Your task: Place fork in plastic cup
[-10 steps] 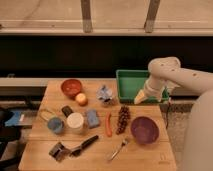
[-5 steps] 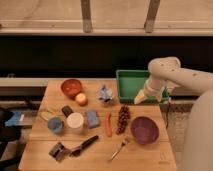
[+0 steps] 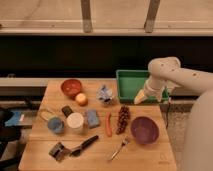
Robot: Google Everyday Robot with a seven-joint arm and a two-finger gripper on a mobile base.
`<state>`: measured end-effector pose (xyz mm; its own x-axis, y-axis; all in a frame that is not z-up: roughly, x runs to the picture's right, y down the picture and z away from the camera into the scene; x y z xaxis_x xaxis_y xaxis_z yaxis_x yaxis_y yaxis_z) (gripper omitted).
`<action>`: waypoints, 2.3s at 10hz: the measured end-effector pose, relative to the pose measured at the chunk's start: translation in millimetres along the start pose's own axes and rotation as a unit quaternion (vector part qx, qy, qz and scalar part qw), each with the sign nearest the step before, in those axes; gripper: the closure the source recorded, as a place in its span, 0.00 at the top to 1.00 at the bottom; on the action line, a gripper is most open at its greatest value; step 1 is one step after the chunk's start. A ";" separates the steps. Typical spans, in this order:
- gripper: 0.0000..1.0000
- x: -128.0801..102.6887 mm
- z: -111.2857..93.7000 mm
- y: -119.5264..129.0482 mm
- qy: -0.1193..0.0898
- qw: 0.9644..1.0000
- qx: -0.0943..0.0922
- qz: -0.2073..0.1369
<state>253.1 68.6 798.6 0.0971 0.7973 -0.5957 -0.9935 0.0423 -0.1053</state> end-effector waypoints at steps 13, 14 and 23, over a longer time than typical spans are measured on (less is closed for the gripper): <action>0.80 -17.7 -5.9 19.4 0.000 0.999 -0.008 -0.034; 0.80 -24.4 -5.4 39.6 0.002 0.998 -0.013 -0.058; 0.80 35.8 10.8 212.5 0.057 0.947 -0.076 -0.306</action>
<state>44.8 112.7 763.5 0.6670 0.5804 -0.4672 -0.7297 0.3821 -0.5670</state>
